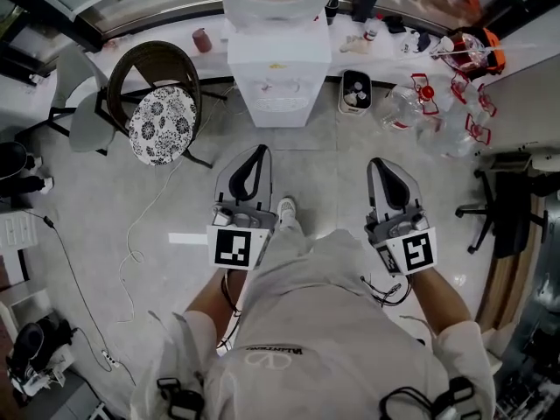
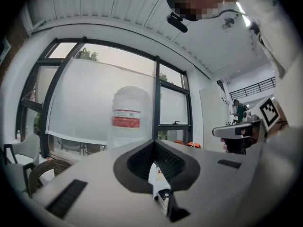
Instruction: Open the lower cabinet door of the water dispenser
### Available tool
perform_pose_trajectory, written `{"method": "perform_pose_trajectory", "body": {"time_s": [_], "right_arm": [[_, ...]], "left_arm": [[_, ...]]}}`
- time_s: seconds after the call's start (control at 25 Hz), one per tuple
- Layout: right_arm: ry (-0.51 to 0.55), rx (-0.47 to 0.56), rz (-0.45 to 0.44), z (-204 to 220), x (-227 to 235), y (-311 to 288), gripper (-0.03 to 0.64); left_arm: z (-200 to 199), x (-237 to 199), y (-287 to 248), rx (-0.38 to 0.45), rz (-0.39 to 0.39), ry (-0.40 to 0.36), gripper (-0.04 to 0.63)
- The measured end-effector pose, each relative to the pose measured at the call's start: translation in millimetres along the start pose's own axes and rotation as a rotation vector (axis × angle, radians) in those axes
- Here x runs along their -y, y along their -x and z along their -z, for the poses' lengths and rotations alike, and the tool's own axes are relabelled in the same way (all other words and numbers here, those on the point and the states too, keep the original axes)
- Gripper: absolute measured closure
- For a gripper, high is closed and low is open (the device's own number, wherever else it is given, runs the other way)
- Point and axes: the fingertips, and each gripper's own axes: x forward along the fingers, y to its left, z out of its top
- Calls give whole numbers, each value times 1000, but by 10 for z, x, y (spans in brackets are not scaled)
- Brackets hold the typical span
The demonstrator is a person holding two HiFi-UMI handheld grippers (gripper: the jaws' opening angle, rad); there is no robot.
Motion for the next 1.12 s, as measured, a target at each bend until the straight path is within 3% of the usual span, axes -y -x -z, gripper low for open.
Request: {"method": "perform_pose_trajectory", "body": {"time_s": [0.28,0.52,0.72,0.96,1.12], "right_arm": [[-49,-12,-37,188,163,-501,601],[-107,-21,-63,781,457,-944,601],[-126,-30,-146,1773,571,-1210,601],[-134,-36,-177,3359,867,-1493,601],[-121,1,-204,4181,1022,-1718,601]], "left_arm": [[335,-113,-409,-42,-1,19,594],[871,-214,-744,-36,-51,48,594],[1843,-225,-982,-39,-47,15,594],[3354,-302,-1326,-34,-52,-20,594],[4169,-338,-1577,-17,-42,-58,594]]}}
